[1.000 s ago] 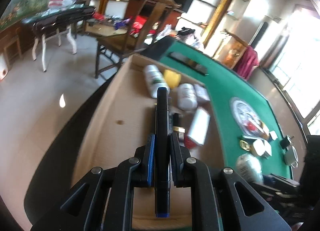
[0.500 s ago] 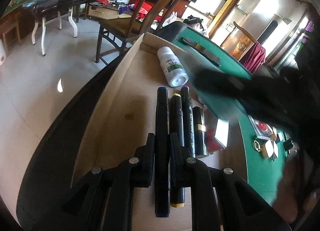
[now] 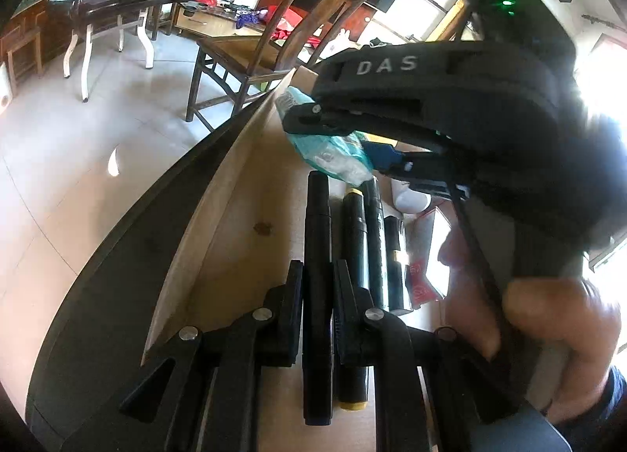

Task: Organize objects
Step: 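Carry the snack bag and marker to the tray and release both inside, then return to the table and grasp a green-capped black marker with the left tool, then grasp the white charger plug with the right tool while the left tool holds the marker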

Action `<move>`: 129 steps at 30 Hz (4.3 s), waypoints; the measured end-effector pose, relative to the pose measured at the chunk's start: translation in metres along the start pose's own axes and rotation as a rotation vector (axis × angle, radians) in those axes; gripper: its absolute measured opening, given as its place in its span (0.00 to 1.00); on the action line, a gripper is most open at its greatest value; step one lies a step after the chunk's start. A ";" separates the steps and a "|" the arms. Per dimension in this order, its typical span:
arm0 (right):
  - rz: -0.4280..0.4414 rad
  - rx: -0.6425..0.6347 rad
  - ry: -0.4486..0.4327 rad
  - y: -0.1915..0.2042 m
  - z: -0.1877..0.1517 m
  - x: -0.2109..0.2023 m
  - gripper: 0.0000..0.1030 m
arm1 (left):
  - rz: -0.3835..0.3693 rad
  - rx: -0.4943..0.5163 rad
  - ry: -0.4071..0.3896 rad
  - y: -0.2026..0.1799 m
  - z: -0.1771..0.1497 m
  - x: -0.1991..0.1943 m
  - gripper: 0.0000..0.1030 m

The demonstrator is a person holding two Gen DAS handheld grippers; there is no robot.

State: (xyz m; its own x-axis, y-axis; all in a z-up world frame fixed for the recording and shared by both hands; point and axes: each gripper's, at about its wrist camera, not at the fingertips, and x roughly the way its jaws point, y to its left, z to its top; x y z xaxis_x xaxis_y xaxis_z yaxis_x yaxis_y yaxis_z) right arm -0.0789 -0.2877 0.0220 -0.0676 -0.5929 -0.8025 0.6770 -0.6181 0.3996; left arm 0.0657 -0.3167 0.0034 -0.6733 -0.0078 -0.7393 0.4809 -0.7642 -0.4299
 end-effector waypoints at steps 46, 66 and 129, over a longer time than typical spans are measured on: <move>0.127 0.080 -0.358 -0.188 -0.159 -0.230 0.51 | 0.050 0.137 -0.116 -0.078 -0.024 -0.052 0.45; 0.233 0.543 -0.532 -0.326 -0.182 -0.283 0.58 | 0.063 0.702 0.123 -0.316 -0.038 0.105 0.41; -0.387 0.372 -0.343 -0.297 -0.181 -0.251 0.41 | -0.006 0.440 0.006 -0.236 -0.049 0.089 0.11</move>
State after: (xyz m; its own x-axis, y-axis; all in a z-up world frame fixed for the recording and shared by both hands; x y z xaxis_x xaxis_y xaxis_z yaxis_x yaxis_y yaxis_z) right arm -0.1299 0.1380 0.0244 -0.5291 -0.3842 -0.7566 0.2610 -0.9221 0.2857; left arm -0.0803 -0.1056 0.0133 -0.6714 -0.0003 -0.7411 0.1911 -0.9662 -0.1728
